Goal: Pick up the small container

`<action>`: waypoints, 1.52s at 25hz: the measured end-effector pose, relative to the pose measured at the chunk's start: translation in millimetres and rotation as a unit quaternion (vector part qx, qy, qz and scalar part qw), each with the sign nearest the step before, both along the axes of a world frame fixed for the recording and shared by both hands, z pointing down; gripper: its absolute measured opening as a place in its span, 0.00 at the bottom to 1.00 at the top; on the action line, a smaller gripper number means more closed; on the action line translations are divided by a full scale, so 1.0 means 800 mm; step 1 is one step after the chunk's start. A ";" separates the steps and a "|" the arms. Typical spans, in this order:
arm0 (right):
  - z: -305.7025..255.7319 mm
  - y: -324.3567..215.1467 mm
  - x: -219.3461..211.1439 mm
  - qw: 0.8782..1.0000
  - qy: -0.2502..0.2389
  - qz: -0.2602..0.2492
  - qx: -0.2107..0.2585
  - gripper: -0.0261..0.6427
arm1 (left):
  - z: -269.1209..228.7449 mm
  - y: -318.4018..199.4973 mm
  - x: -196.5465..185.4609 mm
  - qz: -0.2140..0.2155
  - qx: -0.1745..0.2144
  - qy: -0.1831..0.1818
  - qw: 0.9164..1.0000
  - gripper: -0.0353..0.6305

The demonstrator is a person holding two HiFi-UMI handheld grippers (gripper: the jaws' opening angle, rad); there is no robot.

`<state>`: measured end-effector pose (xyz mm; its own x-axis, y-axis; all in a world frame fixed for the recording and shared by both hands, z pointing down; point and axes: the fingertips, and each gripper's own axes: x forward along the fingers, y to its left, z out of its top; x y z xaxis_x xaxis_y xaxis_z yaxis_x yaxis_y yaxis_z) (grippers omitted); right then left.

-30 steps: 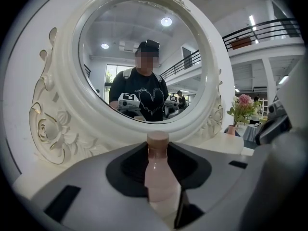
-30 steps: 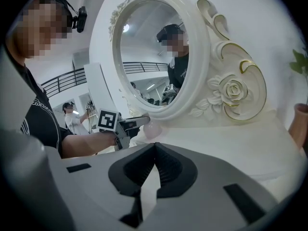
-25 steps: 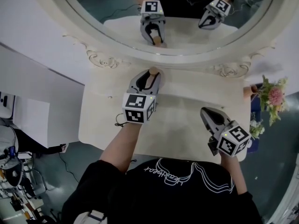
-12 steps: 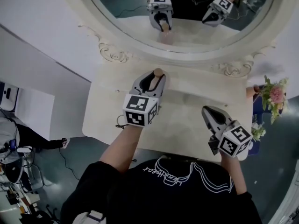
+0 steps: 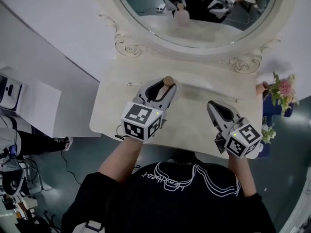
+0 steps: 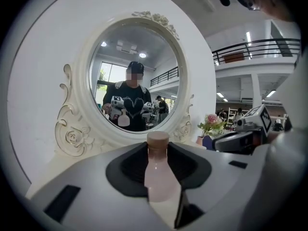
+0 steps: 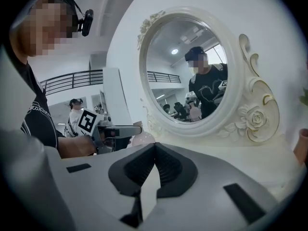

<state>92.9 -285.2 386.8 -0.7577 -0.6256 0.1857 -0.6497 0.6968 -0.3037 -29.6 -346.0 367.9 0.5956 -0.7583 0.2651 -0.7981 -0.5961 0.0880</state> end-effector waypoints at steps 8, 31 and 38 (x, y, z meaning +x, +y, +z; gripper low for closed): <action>-0.032 0.033 -0.033 0.999 -0.004 -0.001 0.034 0.04 | -0.016 0.079 -0.022 0.014 -0.016 0.013 1.000 0.24; -0.055 0.105 -0.076 0.998 -0.010 0.012 0.064 0.04 | -0.033 0.182 -0.058 0.030 -0.019 0.040 0.999 0.24; -0.052 0.106 -0.073 0.998 -0.006 0.017 0.061 0.04 | -0.034 0.181 -0.055 0.034 -0.019 0.044 0.998 0.24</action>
